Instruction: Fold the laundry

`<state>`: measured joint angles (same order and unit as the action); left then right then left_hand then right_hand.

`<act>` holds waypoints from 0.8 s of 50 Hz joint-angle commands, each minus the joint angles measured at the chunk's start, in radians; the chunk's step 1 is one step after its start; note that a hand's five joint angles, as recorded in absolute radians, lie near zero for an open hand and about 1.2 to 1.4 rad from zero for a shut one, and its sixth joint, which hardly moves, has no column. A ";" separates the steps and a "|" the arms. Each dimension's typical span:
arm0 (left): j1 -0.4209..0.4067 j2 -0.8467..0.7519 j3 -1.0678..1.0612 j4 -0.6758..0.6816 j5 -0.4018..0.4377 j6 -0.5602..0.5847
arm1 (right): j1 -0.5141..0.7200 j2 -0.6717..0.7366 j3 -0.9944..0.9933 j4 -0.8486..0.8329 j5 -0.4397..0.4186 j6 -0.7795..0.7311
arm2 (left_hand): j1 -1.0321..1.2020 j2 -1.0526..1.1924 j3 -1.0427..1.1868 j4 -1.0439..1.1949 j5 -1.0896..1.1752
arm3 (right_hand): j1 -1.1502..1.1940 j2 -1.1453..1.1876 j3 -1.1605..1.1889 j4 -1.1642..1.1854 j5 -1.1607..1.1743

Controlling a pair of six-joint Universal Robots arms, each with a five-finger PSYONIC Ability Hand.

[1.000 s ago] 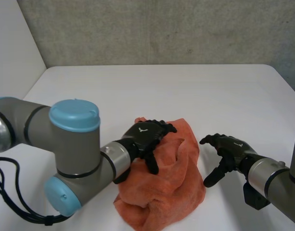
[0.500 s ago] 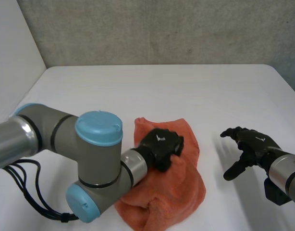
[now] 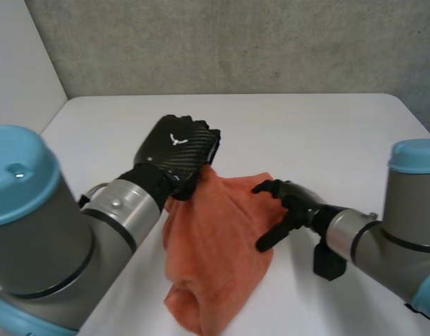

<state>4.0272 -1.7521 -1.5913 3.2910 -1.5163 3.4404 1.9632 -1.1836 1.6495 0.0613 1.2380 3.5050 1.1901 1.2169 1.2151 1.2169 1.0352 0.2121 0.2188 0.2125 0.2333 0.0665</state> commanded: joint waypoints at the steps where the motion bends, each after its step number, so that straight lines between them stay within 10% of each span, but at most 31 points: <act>1: 0.024 0.076 -0.032 0.002 -0.001 0.028 | 0.089 0.087 -0.077 0.054 -0.057 0.083 | 0.206 0.179 0.181 0.179 0.187 | -0.038 -0.044 -0.038 -0.059 -0.066; 7: 0.085 0.086 -0.019 0.016 0.002 0.034 | 0.118 0.114 -0.135 0.124 -0.126 0.083 | 0.206 0.179 0.181 0.179 0.187 | 0.037 0.031 0.037 0.016 0.008; 13: 0.165 0.069 0.033 0.077 0.014 0.033 | 0.123 0.128 -0.218 0.129 -0.178 0.086 | 0.206 0.179 0.181 0.179 0.187 | 1.181 1.175 1.181 1.160 1.152; 20: 0.176 0.031 0.143 0.125 0.030 0.025 | 0.112 0.119 -0.455 0.118 -0.107 0.060 | 0.206 0.179 0.181 0.179 0.187 | 1.184 1.178 1.184 1.163 1.155; 27: 0.220 0.043 0.278 0.228 -0.001 -0.015 | 0.112 0.035 -0.838 0.106 0.174 -0.105 | 0.206 0.179 0.181 0.179 0.187 | 1.184 1.178 1.184 1.163 1.155; 40: 0.249 0.232 -0.016 0.266 -0.038 -0.130 | 0.126 -0.002 -0.765 0.052 0.089 -0.196 | 0.206 0.179 0.181 0.179 0.187 | 1.184 1.178 1.184 1.163 1.155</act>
<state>4.2602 -1.5992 -1.4030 3.5603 -1.5543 3.3360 2.0786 -1.2035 0.7940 0.1056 1.3901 3.3277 1.1983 1.2177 1.2163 1.2173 1.0363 0.9686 1.1786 1.1809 1.1901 0.9853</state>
